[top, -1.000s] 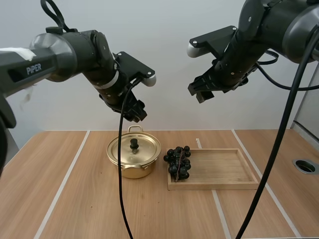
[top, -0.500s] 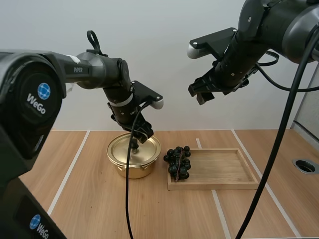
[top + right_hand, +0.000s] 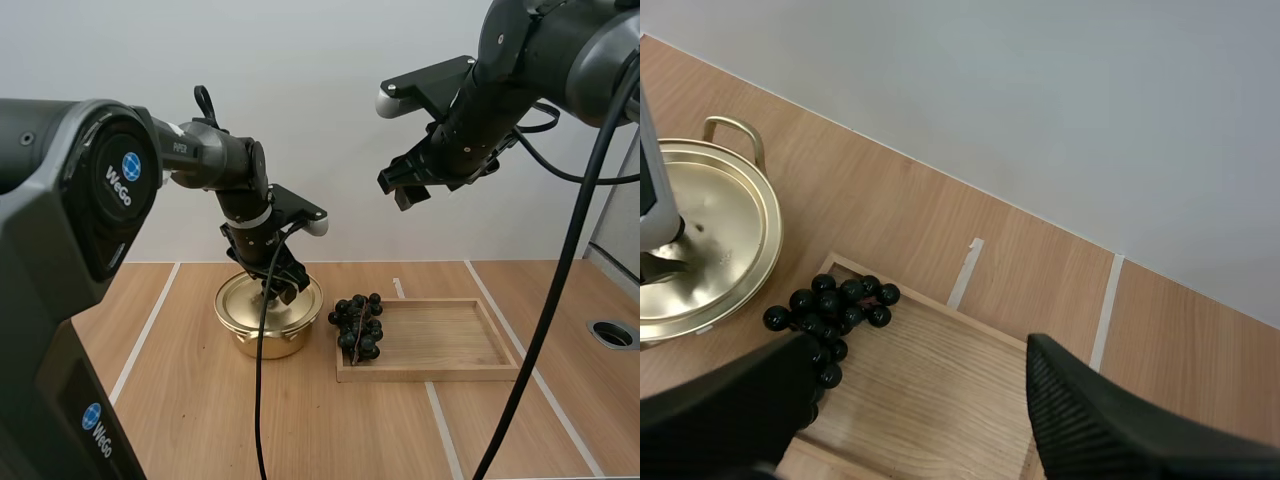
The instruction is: Open the pot, put the grape inside, and close it
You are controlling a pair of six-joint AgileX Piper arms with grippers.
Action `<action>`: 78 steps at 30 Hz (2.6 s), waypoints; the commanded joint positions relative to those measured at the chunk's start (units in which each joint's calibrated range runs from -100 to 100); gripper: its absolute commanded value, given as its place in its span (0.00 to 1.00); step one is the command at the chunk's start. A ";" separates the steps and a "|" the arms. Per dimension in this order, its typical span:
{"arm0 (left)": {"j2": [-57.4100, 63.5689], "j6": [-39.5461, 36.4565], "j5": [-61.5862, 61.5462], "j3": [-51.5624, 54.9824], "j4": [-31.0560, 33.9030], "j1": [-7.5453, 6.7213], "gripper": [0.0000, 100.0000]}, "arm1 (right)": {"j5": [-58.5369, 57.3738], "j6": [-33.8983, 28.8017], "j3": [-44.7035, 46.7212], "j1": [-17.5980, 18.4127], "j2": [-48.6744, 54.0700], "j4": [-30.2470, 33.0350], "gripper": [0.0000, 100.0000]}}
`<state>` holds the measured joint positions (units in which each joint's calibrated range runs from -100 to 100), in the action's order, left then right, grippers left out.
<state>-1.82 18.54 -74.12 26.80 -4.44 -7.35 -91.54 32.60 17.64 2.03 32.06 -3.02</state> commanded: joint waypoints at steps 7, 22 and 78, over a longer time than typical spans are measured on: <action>-0.11 -0.61 1.71 -0.46 -0.03 -0.17 1.00 | -0.18 -0.19 -0.74 0.08 0.47 0.40 1.00; -0.11 -3.82 0.69 -0.46 -0.03 -0.17 0.51 | -3.18 -0.19 -0.74 0.08 0.47 0.40 1.00; 31.25 -13.41 -15.85 -35.07 22.50 0.35 0.00 | -7.51 3.88 13.00 0.26 -5.64 -17.17 1.00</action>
<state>28.50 6.54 -91.25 -5.36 16.55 -7.27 -99.68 35.13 29.58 2.19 26.32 -18.27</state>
